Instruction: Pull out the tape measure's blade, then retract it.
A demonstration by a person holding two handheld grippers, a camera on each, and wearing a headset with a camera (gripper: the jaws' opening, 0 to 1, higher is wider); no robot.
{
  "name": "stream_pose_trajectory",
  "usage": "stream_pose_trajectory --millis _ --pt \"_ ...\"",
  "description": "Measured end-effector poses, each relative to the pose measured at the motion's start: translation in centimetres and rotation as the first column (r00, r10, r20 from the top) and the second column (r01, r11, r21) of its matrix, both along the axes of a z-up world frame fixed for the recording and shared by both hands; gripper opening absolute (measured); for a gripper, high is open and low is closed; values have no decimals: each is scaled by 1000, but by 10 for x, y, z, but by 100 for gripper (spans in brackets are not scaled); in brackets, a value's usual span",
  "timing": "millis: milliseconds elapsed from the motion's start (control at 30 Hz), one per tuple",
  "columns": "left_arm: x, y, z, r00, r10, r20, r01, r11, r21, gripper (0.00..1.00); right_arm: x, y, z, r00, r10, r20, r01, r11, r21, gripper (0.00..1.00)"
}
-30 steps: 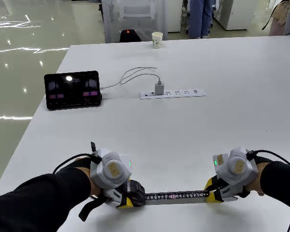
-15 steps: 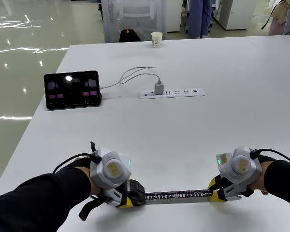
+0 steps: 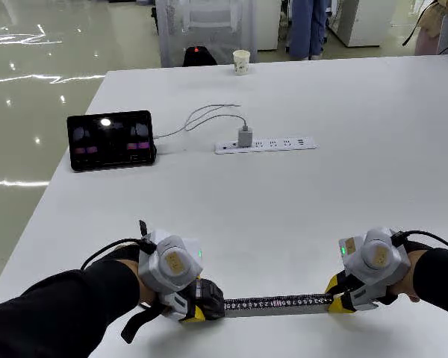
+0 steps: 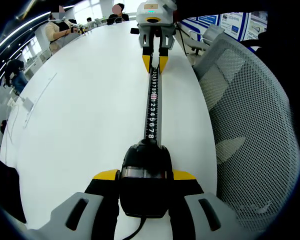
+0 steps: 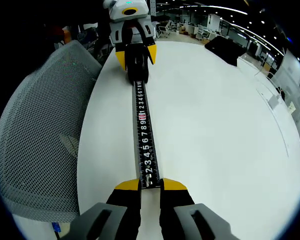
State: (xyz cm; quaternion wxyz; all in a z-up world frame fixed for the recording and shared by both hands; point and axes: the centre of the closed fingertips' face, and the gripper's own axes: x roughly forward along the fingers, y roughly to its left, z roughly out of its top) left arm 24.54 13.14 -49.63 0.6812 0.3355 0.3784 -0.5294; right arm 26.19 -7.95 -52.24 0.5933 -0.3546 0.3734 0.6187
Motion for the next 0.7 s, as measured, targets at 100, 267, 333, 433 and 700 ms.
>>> stream_pose_trajectory --millis 100,267,333,433,700 --pt "0 0 0 1000 -1 0 1 1000 1 32 0 -1 0 1000 -2 0 2 1000 1 10" --pt "0 1 1 1000 0 1 0 1000 1 32 0 -3 1 1000 -2 0 2 1000 1 10" --pt "0 1 1 1000 0 0 0 1000 1 32 0 -4 1 1000 -2 1 2 1000 0 10" --pt "0 1 1 1000 0 -1 0 1000 0 32 0 -5 1 1000 -4 0 4 1000 0 10" --pt "0 0 1 1000 1 1 -1 1000 0 32 1 -9 1 1000 -7 3 7 1000 2 10"
